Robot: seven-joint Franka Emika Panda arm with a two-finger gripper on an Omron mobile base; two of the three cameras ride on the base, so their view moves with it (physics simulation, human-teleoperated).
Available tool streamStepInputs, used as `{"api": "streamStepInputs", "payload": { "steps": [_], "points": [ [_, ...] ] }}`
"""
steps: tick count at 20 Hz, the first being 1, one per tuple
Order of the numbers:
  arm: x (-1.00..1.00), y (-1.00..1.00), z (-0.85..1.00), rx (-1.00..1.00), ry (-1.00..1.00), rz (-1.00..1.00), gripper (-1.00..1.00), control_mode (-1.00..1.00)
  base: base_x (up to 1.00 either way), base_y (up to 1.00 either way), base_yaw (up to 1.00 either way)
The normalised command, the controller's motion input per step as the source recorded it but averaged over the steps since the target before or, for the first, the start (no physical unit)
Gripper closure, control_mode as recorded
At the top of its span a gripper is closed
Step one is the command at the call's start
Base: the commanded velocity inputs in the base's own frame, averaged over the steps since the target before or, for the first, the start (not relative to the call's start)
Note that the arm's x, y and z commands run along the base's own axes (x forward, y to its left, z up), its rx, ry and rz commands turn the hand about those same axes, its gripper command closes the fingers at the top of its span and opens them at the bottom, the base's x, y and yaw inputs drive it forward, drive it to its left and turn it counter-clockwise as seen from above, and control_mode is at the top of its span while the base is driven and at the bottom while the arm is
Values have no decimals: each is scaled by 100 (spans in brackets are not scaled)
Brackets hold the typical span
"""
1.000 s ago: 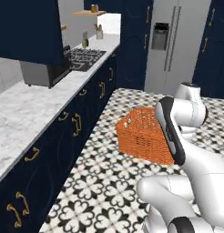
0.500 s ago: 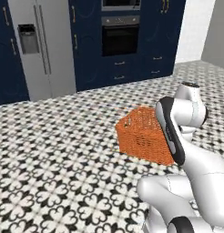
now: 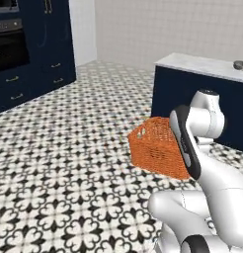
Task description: Open the cabinet, pick up the bread from the cabinet and place it in the basket. Then move the basket to the dining counter.
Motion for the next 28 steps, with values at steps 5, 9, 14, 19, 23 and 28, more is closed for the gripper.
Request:
{"api": "streamStepInputs", "payload": {
  "steps": [5, 9, 14, 19, 23, 28],
  "points": [
    [0, 0, 0, 0, 0, 0, 100, 100, 83, -1, -69],
    [0, 0, 0, 0, 0, 0, 100, 100, 100, 0, -54],
    [0, 0, 0, 0, 0, 0, 100, 100, 100, 10, -35],
    [0, 0, 0, 0, 0, 0, 100, 100, 100, 39, -37],
    [0, 0, 0, 0, 0, 0, 100, 100, 100, 64, -39],
    [0, 0, 0, 0, 0, 0, 100, 100, 97, 79, -32]
  ]
}}
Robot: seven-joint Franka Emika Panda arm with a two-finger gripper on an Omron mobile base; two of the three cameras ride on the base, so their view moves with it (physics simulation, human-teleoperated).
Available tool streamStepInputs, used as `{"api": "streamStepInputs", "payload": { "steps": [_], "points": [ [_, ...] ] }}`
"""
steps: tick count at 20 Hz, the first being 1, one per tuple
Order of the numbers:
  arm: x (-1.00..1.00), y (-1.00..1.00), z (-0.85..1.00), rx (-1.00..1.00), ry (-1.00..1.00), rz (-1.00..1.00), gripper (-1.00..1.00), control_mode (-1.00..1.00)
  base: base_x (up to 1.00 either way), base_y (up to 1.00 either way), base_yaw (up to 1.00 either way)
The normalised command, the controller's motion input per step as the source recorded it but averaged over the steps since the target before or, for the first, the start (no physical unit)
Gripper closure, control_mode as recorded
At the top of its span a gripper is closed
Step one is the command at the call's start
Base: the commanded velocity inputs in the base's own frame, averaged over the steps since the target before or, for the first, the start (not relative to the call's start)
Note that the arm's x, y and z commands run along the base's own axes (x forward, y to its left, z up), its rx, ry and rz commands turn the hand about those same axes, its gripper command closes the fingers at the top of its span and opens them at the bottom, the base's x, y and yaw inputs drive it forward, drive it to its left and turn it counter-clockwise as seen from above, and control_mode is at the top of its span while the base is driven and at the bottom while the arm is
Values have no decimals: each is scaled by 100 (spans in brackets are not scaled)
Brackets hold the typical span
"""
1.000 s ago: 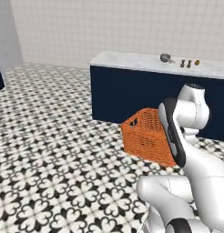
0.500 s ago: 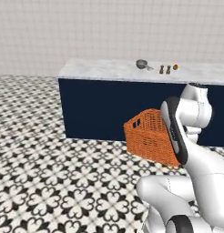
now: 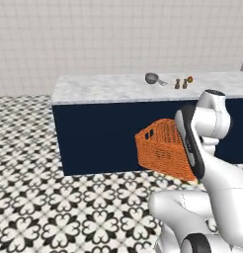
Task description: Open the cabinet, pick up the bread from the cabinet and place it in the basket. Then move the basket to the dining counter.
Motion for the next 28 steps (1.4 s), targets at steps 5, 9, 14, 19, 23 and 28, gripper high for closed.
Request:
{"api": "streamStepInputs", "payload": {
  "steps": [5, 9, 14, 19, 23, 28],
  "points": [
    [0, 0, 0, 0, 0, 0, 100, 100, 83, 91, -19],
    [0, 0, 0, 0, 0, 0, 100, 100, 78, 82, -11],
    [0, 0, 0, 0, 0, 0, 100, 100, 67, 34, -3],
    [0, 0, 0, 0, 0, 0, 100, 100, 43, 9, -4],
    [0, 0, 0, 0, 0, 0, 100, 100, 87, 0, 0],
    [0, 0, 0, 0, 0, 0, 100, 100, 63, 0, 0]
  ]
}}
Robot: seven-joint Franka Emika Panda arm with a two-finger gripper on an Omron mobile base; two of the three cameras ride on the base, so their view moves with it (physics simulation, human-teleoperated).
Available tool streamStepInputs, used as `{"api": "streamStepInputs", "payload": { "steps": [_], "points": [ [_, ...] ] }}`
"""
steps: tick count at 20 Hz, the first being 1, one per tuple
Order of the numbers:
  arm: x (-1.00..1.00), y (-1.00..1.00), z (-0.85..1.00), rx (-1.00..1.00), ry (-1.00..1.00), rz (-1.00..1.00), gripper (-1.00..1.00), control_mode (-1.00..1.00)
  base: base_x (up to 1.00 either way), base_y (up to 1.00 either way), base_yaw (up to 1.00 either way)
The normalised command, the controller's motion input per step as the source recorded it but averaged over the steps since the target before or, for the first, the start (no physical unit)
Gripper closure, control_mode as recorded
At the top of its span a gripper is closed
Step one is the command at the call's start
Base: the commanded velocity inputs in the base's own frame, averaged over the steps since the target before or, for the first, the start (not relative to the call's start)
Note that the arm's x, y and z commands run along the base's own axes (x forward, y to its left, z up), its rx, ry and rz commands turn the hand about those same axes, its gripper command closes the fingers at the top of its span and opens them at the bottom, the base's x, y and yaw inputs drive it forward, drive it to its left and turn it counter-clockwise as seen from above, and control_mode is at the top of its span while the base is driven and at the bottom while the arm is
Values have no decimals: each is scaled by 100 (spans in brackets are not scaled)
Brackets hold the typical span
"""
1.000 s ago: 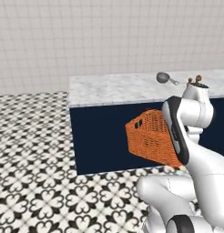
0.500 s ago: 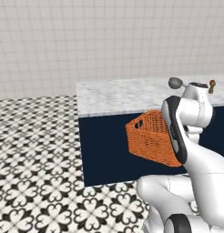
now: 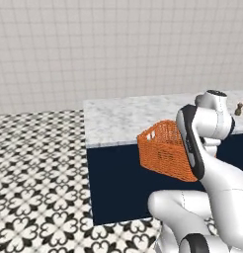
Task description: Open the cabinet, pick up the bread from the cabinet and place it in the basket. Then move the basket to the dining counter.
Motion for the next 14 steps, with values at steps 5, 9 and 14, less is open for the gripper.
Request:
{"api": "streamStepInputs", "payload": {
  "steps": [5, 9, 14],
  "points": [
    [0, 0, 0, 0, 0, 0, 100, 100, 69, 0, 0],
    [0, 0, 0, 0, 0, 0, 100, 100, 62, 0, 0],
    [0, 0, 0, 0, 0, 0, 100, 100, 59, 0, 0]
  ]
}}
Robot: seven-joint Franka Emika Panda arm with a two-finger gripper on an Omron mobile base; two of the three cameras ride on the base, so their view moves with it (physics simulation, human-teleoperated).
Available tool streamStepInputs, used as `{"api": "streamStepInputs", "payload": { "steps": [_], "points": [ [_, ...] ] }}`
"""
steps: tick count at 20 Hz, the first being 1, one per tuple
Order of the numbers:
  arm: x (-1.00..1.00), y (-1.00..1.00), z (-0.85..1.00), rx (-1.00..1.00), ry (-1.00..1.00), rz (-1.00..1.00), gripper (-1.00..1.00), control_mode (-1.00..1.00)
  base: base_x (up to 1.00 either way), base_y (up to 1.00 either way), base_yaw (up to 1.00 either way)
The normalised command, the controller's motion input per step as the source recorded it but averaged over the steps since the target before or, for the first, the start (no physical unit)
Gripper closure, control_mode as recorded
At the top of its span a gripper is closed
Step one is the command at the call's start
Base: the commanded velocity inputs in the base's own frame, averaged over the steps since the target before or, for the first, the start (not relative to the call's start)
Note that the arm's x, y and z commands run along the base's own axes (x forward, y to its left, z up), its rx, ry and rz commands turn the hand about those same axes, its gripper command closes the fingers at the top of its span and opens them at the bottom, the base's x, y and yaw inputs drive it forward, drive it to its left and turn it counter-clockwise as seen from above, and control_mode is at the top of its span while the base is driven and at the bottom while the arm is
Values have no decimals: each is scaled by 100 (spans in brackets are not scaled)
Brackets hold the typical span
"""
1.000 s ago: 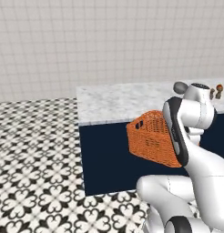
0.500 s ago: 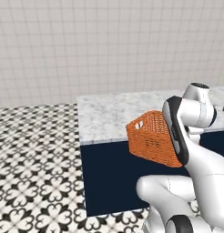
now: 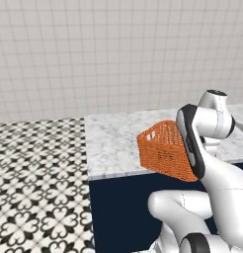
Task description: Open the cabinet, pick up the bread from the cabinet and place it in the basket. Then move the basket to the dining counter.
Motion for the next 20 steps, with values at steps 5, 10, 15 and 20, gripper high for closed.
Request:
{"api": "streamStepInputs", "payload": {
  "steps": [5, 10, 15, 20],
  "points": [
    [0, 0, 0, 0, 0, 0, 100, 100, 58, 2, 0],
    [0, 0, 0, 0, 0, 0, 100, 100, 54, 2, 0],
    [67, 8, -14, 1, -3, 0, 100, -100, 0, 0, 0],
    [99, 43, -21, 1, -1, 7, 100, -100, 0, 0, 0]
  ]
}}
